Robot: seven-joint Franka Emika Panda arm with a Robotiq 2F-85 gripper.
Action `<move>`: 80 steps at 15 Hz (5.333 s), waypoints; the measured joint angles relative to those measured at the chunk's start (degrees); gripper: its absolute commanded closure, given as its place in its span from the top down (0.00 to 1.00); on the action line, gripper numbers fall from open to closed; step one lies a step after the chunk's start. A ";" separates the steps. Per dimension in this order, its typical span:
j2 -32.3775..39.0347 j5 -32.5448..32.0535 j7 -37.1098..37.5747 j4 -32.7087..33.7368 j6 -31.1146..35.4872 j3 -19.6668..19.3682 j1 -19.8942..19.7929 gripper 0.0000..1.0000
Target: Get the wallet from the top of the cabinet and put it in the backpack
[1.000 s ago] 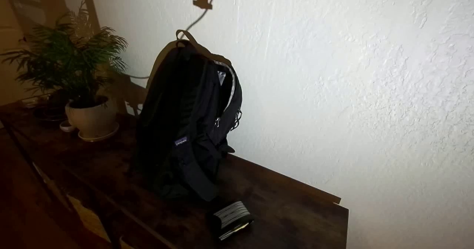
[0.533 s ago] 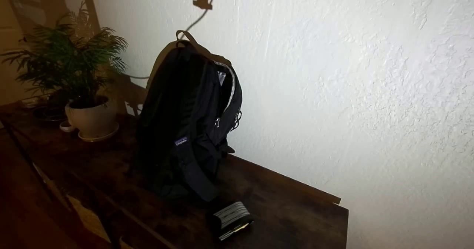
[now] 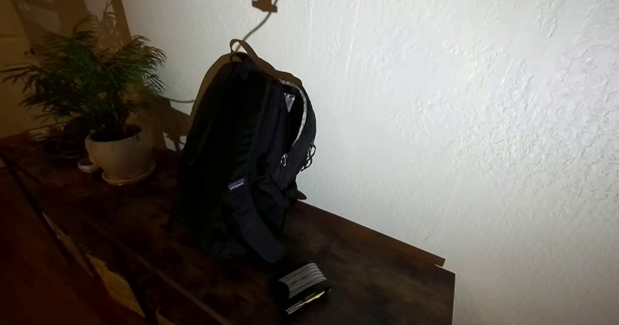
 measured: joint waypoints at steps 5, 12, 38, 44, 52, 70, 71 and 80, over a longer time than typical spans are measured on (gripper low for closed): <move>0.00 0.00 0.00 0.00 0.00 0.00 0.00 1.00; 0.00 0.00 0.00 0.00 0.00 0.00 0.00 1.00; 10.95 -2.25 0.00 -0.19 17.36 0.68 -1.55 1.00; 22.64 -5.66 0.68 0.32 31.29 0.67 -3.51 1.00; 24.71 -6.16 1.08 1.53 32.16 0.74 -4.06 1.00; 34.97 -6.16 -4.36 0.40 42.02 -3.23 -7.75 1.00; 36.47 -6.17 -5.60 0.29 43.49 -3.70 -8.14 1.00; 40.43 -6.87 -7.47 1.02 45.57 -3.93 -9.04 1.00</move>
